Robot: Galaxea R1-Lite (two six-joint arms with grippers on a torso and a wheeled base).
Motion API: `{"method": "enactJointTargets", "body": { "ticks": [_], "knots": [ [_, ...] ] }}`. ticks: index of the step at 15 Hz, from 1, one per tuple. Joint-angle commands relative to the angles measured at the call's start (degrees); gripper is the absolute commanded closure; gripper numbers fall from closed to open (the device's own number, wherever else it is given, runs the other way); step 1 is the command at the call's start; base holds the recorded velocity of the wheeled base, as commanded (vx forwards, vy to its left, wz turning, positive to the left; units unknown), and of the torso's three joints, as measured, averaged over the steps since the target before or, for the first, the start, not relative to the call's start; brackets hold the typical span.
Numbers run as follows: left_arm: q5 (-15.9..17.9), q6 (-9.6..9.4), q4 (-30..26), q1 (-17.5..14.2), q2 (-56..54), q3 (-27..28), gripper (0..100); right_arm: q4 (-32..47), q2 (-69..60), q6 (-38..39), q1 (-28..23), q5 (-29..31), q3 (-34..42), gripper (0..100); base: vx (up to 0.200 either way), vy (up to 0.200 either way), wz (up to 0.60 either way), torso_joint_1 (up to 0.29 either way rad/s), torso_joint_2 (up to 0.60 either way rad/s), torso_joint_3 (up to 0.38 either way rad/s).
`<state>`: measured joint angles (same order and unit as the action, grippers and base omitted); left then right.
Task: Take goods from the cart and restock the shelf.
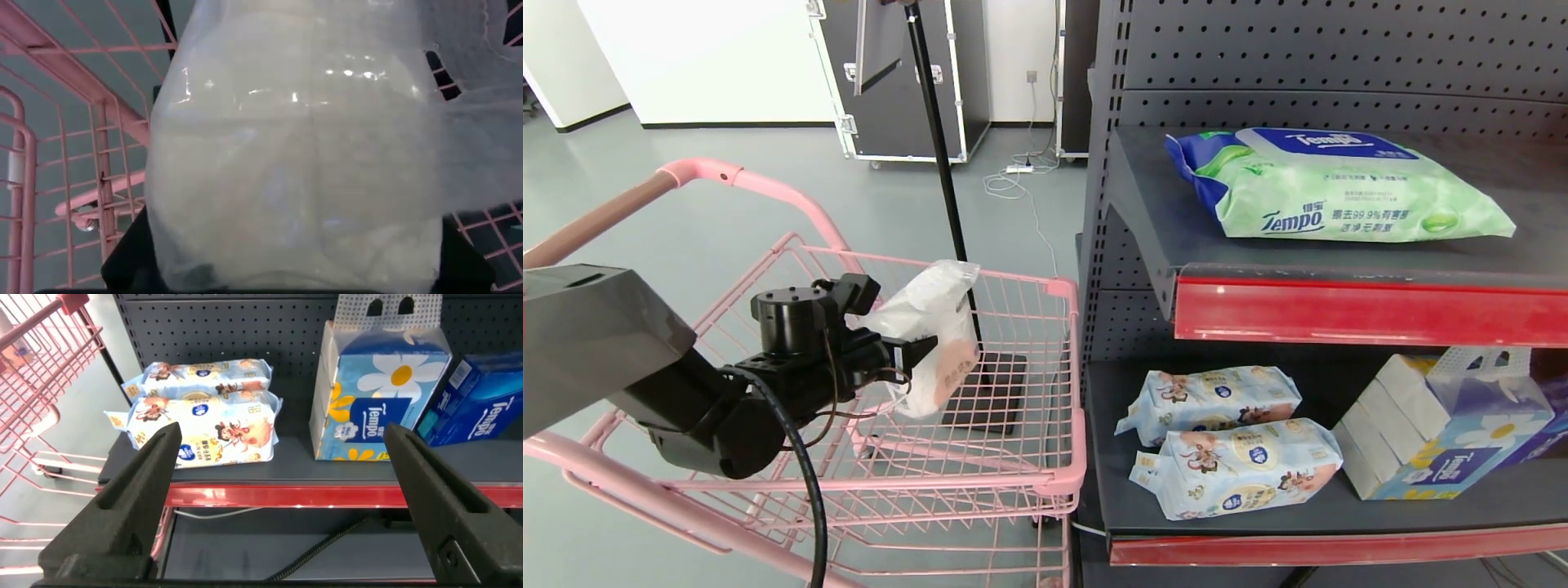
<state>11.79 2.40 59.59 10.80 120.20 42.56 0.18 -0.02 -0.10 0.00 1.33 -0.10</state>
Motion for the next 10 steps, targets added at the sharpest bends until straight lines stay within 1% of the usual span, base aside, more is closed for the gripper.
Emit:
{"method": "enactJointTargets", "body": {
  "ticks": [1,2,3,4,5,6,7,8,9,10],
  "knots": [
    [0.2,0.32,-1.8,-1.7,-9.1,-0.8,100,0.0,0.0,0.0,0.0,0.0,0.0,0,0.0,0.0,0.0,0.0,0.0,0.0],
    [0.3,0.41,-2.2,-1.8,-11.0,-0.7,100,0.0,0.0,0.0,0.0,0.0,0.0,0,0.0,0.0,0.0,0.0,0.0,0.0],
    [0.6,0.41,-2.9,-3.0,-14.5,-0.5,100,0.0,0.0,0.0,0.0,0.0,0.0,0,0.0,0.0,0.0,0.0,0.0,0.0],
    [0.6,0.41,-3.0,-3.0,-15.1,-0.5,100,0.0,0.0,0.0,0.0,0.0,0.0,0,0.0,0.0,0.0,0.0,0.0,0.0],
    [0.6,0.59,-5.5,-3.3,-21.1,-0.7,100,0.0,0.0,0.0,0.0,0.0,0.0,0,0.0,0.0,0.0,0.0,0.0,0.0],
    [0.6,1.55,-8.6,-3.5,-25.6,-0.8,100,0.0,0.0,0.0,0.0,0.0,0.0,0,0.0,0.0,0.0,0.0,0.0,0.0],
    [0.6,3.75,-12.6,-4.2,-31.0,-1.0,100,0.0,0.0,0.0,0.0,0.0,0.0,0,0.0,0.0,0.0,0.0,0.0,0.0],
    [0.6,5.07,-17.9,-5.1,-37.4,-1.1,100,0.0,0.0,0.0,0.0,0.0,0.0,0,0.0,0.0,0.0,0.0,0.0,0.0],
    [1.0,5.51,-23.7,-6.6,-43.9,-1.3,100,0.0,0.0,0.0,0.0,0.0,0.0,0,0.0,0.0,0.0,0.0,0.0,0.0],
    [2.0,5.68,-27.9,-7.6,-48.0,-1.3,100,0.0,0.0,0.0,0.0,0.0,0.0,0,0.0,0.0,0.0,0.0,0.0,0.0]
  ]
}}
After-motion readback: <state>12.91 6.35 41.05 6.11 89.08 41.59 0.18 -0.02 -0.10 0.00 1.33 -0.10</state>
